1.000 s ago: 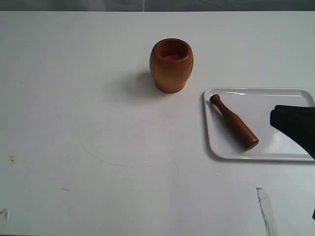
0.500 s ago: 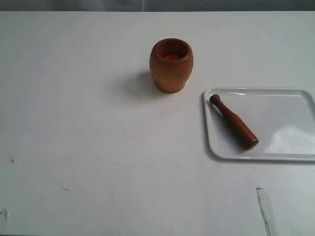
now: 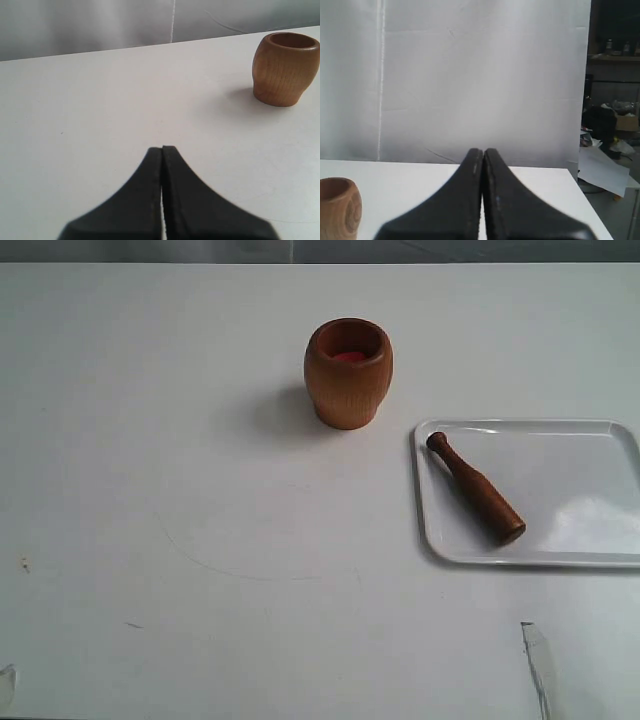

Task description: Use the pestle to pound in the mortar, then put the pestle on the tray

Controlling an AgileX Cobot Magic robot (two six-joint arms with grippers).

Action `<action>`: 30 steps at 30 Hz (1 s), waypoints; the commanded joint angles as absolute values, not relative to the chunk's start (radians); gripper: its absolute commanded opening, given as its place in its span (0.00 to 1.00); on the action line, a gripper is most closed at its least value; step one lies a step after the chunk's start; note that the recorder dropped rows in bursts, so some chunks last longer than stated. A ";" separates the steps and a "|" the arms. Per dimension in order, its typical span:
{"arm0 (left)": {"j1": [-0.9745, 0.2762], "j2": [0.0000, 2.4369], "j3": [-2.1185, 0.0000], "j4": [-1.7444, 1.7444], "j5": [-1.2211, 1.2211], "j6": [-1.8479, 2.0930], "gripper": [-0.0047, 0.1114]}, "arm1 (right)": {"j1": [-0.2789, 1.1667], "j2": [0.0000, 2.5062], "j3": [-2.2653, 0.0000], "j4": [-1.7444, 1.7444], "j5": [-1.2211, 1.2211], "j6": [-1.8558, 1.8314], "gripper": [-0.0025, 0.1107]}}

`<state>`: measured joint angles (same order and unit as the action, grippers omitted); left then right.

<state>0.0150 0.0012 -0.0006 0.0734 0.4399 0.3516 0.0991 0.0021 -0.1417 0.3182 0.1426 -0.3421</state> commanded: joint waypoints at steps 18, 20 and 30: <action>0.007 0.000 0.000 0.066 0.437 0.343 0.04 | 0.092 0.000 0.000 -0.083 0.093 -0.143 0.02; 0.007 0.000 0.000 0.066 0.437 0.343 0.04 | 0.092 0.000 0.000 -0.088 0.099 -0.143 0.02; 0.007 0.000 0.000 0.066 0.437 0.343 0.04 | 0.092 0.000 0.000 -0.088 0.095 -0.143 0.02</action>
